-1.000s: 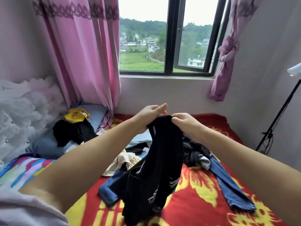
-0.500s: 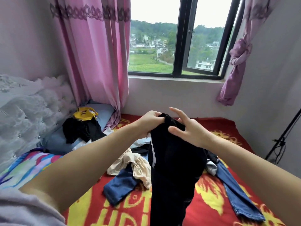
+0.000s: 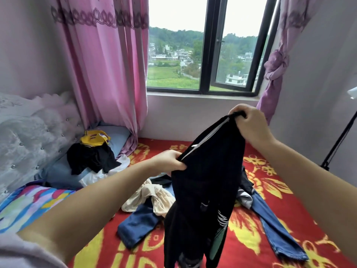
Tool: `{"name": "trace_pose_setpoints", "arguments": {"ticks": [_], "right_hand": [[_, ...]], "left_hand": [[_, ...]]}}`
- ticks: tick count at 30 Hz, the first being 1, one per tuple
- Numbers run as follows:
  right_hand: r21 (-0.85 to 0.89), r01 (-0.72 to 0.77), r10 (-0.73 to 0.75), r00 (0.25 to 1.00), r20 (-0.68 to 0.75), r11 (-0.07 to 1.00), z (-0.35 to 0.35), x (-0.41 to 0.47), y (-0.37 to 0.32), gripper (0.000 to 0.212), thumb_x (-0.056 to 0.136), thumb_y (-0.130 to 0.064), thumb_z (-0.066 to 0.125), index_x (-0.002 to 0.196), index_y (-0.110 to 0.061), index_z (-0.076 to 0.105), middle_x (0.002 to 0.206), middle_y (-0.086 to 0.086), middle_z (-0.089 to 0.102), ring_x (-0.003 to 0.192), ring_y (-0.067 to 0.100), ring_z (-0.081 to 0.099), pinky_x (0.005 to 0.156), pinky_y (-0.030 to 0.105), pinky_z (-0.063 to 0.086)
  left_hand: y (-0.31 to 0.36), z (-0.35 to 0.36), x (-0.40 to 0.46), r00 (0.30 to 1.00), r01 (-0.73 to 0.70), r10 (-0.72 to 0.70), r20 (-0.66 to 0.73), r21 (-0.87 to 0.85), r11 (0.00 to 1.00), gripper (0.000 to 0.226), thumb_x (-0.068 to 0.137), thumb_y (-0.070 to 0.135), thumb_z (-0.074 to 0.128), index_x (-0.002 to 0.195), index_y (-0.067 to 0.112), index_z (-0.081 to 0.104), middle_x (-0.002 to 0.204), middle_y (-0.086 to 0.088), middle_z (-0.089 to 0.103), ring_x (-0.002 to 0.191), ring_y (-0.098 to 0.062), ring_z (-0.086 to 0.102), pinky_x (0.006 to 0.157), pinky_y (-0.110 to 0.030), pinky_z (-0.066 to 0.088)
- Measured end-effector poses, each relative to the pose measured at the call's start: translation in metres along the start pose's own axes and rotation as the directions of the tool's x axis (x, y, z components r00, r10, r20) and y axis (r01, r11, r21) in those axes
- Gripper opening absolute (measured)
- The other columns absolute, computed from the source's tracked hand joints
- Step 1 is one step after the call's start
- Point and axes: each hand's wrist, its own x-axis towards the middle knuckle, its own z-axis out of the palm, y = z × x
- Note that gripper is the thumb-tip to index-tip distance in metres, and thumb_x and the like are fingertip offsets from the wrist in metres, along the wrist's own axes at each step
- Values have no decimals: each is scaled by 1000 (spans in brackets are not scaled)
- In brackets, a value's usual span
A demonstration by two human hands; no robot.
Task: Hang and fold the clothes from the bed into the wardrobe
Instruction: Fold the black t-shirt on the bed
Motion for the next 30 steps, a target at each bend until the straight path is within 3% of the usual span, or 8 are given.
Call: {"name": "trace_pose_setpoints", "arguments": {"ticks": [2,5,8,10,16,21,25,30], "right_hand": [[15,-38,40,995,-90,999,-12,11,13,31,81,4,47,83,-20,67,81,-4,64,80,12,57,65,0,36],[-15,-175,172,980,-104,984,-20,14,41,34,83,5,42,85,-18,67,86,0,66,84,14,58,73,10,39],[51,-332,331,943,20,942,-15,3,66,25,89,-1,45,93,-7,69,87,4,68,83,17,62,78,29,52],[127,-385,364,917,160,914,-16,-6,71,19,91,-9,52,90,-7,71,71,-2,69,64,9,63,60,20,52],[124,-365,245,804,541,923,-50,-9,63,22,87,-41,64,88,-21,74,78,0,73,66,11,67,58,19,53],[76,-343,269,839,473,936,-62,-13,69,25,91,-37,60,89,-14,72,77,3,71,64,11,64,57,18,52],[-209,-224,278,918,283,952,-40,-16,58,30,98,-29,51,80,-8,64,70,5,63,69,21,57,62,30,41],[-168,-181,214,956,201,969,0,-28,12,29,100,-24,45,87,-1,57,77,12,62,78,30,57,68,35,37]], "left_hand": [[-14,-8,-2,998,51,-52,-44,-22,998,19,86,6,58,79,23,64,51,17,57,47,4,55,45,-12,42],[-23,-31,-5,986,60,-71,-148,-77,995,20,89,8,58,72,18,58,50,14,49,43,1,47,41,-12,36],[-26,-52,-9,969,-20,-25,-245,-179,984,16,91,9,56,77,14,60,52,12,53,49,-5,48,42,-14,36],[-28,-63,-13,964,-48,-20,-264,-250,967,15,92,13,54,82,13,65,64,6,62,59,-9,57,50,-16,44],[-28,-89,-28,998,31,-19,53,-235,972,65,74,67,66,107,12,69,97,-16,60,83,-29,53,65,-34,41],[-19,-97,-33,993,13,34,110,-397,918,48,66,43,85,103,18,66,103,-4,69,92,-19,65,77,-33,56],[13,-70,-21,995,15,-59,-79,-467,884,14,93,22,62,97,9,62,88,-6,70,74,-14,68,65,-27,58],[62,-25,-4,983,25,-129,-133,-594,804,11,97,10,49,91,8,59,71,-5,62,59,-13,60,59,-28,54]]}}
